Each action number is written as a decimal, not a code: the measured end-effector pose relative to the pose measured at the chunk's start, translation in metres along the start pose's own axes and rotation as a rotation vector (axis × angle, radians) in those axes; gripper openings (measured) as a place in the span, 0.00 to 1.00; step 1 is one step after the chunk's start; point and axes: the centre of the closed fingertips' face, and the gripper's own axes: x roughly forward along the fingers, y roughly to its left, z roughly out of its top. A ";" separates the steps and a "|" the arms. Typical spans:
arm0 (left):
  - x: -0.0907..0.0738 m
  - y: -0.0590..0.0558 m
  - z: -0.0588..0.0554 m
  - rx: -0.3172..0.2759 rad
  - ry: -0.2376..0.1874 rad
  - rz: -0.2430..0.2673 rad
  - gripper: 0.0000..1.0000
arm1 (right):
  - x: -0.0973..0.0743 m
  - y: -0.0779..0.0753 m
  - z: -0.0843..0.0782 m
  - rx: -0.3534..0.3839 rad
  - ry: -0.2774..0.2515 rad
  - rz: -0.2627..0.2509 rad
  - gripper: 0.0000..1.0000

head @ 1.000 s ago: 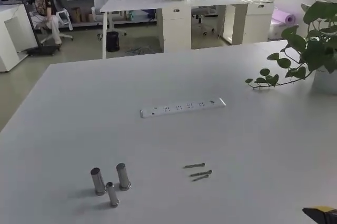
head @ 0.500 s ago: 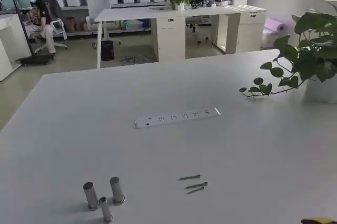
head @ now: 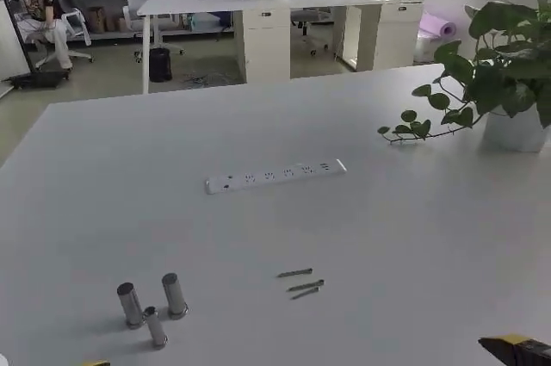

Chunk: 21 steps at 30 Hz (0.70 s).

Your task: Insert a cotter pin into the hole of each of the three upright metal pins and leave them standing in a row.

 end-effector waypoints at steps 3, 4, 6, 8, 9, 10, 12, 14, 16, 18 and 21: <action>0.005 0.005 0.005 0.011 -0.005 0.007 0.82 | 0.000 -0.001 -0.002 0.005 0.010 -0.005 0.94; 0.007 0.007 0.007 0.020 -0.004 0.006 0.82 | 0.000 -0.001 -0.003 0.005 0.012 -0.005 0.94; 0.012 0.010 0.009 0.034 0.003 0.006 0.81 | 0.000 -0.001 -0.003 0.004 0.017 -0.006 0.94; 0.017 0.011 0.011 0.053 0.006 0.000 0.80 | -0.001 0.001 -0.003 0.001 0.017 -0.006 0.94; 0.019 0.012 0.012 0.062 0.009 -0.003 0.80 | 0.000 0.001 -0.002 0.003 0.017 -0.006 0.94; 0.022 0.013 0.013 0.063 0.012 -0.004 0.79 | 0.001 0.001 -0.003 0.005 0.020 -0.004 0.94; 0.026 0.015 0.015 0.074 0.017 -0.005 0.78 | 0.003 0.004 -0.005 0.003 0.039 0.002 0.94; 0.029 0.017 0.017 0.092 0.022 0.001 0.77 | 0.005 0.008 -0.007 -0.009 0.047 0.007 0.94; 0.031 0.019 0.019 0.094 0.022 -0.001 0.77 | 0.007 0.010 -0.006 -0.011 0.047 0.015 0.94; 0.034 0.019 0.022 0.094 0.017 -0.001 0.76 | 0.008 0.012 -0.005 -0.012 0.045 0.019 0.94; 0.039 0.021 0.025 0.096 0.013 0.000 0.75 | 0.008 0.013 -0.003 -0.014 0.038 0.029 0.94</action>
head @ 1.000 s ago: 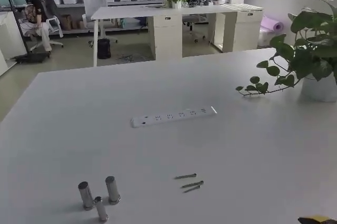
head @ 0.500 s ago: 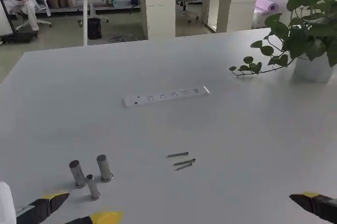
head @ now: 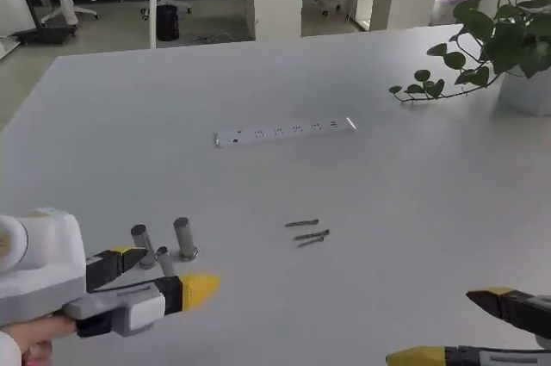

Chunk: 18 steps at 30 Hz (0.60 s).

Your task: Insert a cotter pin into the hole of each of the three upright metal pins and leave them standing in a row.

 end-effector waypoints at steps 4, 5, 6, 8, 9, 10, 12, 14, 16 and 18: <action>0.007 0.003 0.003 -0.001 -0.007 -0.001 0.71 | -0.002 -0.001 0.008 0.018 -0.038 0.009 0.93; 0.008 0.004 0.003 0.002 -0.006 0.002 0.70 | -0.003 -0.002 0.008 0.016 -0.039 0.008 0.93; 0.010 0.006 0.003 0.001 -0.005 0.007 0.69 | -0.003 -0.003 0.009 0.018 -0.042 0.004 0.93; 0.013 0.010 0.002 0.000 -0.003 0.015 0.67 | -0.003 -0.003 0.011 0.025 -0.053 0.008 0.93; 0.014 0.012 0.001 0.001 -0.004 0.022 0.65 | -0.004 -0.003 0.012 0.027 -0.056 0.010 0.93; 0.014 0.013 0.000 0.002 -0.001 0.027 0.62 | -0.004 -0.002 0.013 0.028 -0.060 0.015 0.93; 0.016 0.019 -0.003 0.013 0.011 0.049 0.57 | -0.004 -0.002 0.013 0.028 -0.065 0.018 0.93; 0.018 0.023 -0.007 0.024 0.026 0.059 0.54 | -0.003 -0.002 0.013 0.029 -0.066 0.019 0.93; 0.021 0.026 -0.010 0.026 0.034 0.067 0.51 | -0.003 -0.002 0.013 0.030 -0.065 0.021 0.93; 0.022 0.030 -0.013 0.017 0.047 0.071 0.48 | -0.002 -0.002 0.012 0.030 -0.062 0.022 0.93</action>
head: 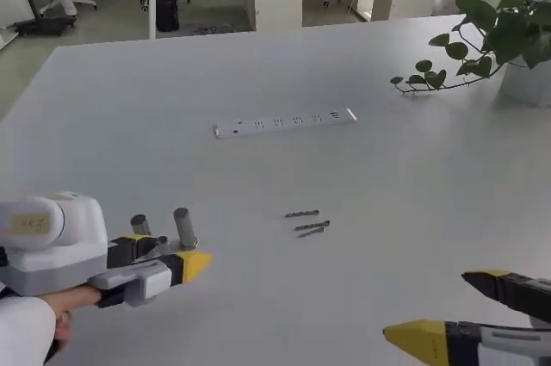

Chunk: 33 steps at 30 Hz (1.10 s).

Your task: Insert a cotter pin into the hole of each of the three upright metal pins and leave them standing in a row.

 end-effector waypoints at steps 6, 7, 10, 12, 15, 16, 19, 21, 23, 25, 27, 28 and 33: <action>0.006 0.012 -0.005 0.028 0.012 0.056 0.27 | 0.001 -0.001 -0.002 0.010 -0.001 0.003 0.93; 0.007 0.013 -0.005 0.031 0.013 0.059 0.24 | 0.001 0.000 -0.003 0.013 -0.003 0.004 0.93; 0.009 0.015 -0.005 0.033 0.009 0.066 0.22 | 0.001 -0.002 -0.002 0.018 -0.005 0.002 0.93; 0.009 0.017 -0.005 0.028 0.009 0.075 0.20 | 0.001 -0.002 -0.002 0.019 -0.005 0.001 0.93; 0.008 0.021 -0.004 0.031 0.006 0.096 0.10 | 0.001 -0.002 -0.002 0.023 -0.007 0.003 0.93; 0.008 0.020 -0.003 0.022 -0.001 0.091 0.10 | 0.001 -0.002 -0.002 0.022 -0.007 0.004 0.93; 0.007 0.020 -0.002 0.041 -0.005 0.080 0.09 | 0.001 -0.001 -0.002 0.026 -0.009 0.006 0.92; 0.006 0.022 0.000 0.055 -0.008 0.092 0.08 | 0.001 -0.001 -0.002 0.028 -0.012 0.007 0.92; 0.005 0.024 0.000 0.028 -0.008 0.102 0.08 | 0.001 -0.001 -0.001 0.029 -0.013 0.007 0.92; 0.003 0.027 0.000 0.033 -0.007 0.123 0.07 | 0.001 -0.001 -0.001 0.028 -0.014 0.007 0.92; 0.001 0.027 0.001 0.026 -0.009 0.125 0.07 | 0.001 -0.001 0.000 0.028 -0.017 0.008 0.92; -0.001 0.027 0.003 0.003 -0.021 0.129 0.07 | 0.000 -0.001 0.000 0.030 -0.018 0.009 0.92; -0.010 0.025 0.014 0.010 -0.043 0.145 0.07 | 0.001 0.000 0.002 0.026 -0.023 0.011 0.92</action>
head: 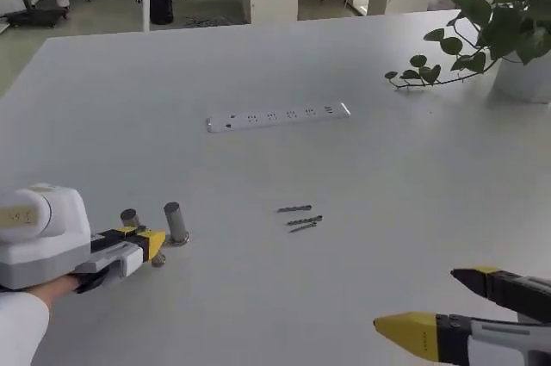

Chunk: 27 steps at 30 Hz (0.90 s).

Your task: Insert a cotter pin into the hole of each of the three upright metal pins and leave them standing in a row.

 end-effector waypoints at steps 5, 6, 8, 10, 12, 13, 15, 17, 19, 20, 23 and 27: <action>-0.014 -0.003 0.010 0.009 -0.022 0.007 0.07 | 0.000 0.002 0.000 -0.010 -0.002 0.006 0.91; -0.018 -0.005 0.014 0.020 -0.033 0.012 0.07 | 0.000 0.003 0.001 -0.010 -0.006 0.010 0.91; -0.026 -0.009 0.018 0.049 -0.035 0.021 0.07 | -0.001 0.004 0.003 -0.013 -0.014 0.014 0.91; -0.033 -0.012 0.022 0.061 -0.036 0.029 0.07 | -0.001 0.004 0.004 -0.015 -0.019 0.015 0.91; -0.039 -0.016 0.024 0.066 -0.035 0.033 0.07 | -0.002 0.005 0.005 -0.016 -0.027 0.018 0.91; -0.040 -0.017 0.024 0.068 -0.036 0.032 0.07 | -0.002 0.005 0.006 -0.016 -0.032 0.021 0.91; -0.046 -0.025 0.026 0.081 -0.045 0.026 0.07 | -0.003 0.007 0.007 -0.017 -0.039 0.028 0.91; -0.048 -0.031 0.026 0.102 -0.042 0.025 0.07 | -0.003 0.008 0.007 -0.019 -0.042 0.031 0.91; -0.050 -0.037 0.026 0.115 -0.043 0.027 0.07 | -0.003 0.009 0.007 -0.020 -0.044 0.035 0.91; -0.051 -0.040 0.027 0.119 -0.044 0.028 0.07 | -0.003 0.010 0.007 -0.021 -0.046 0.036 0.91; -0.054 -0.049 0.026 0.113 -0.050 0.025 0.07 | -0.004 0.011 0.008 -0.027 -0.052 0.042 0.91; -0.058 -0.060 0.023 0.107 -0.053 0.012 0.07 | -0.006 0.012 0.009 -0.027 -0.063 0.044 0.91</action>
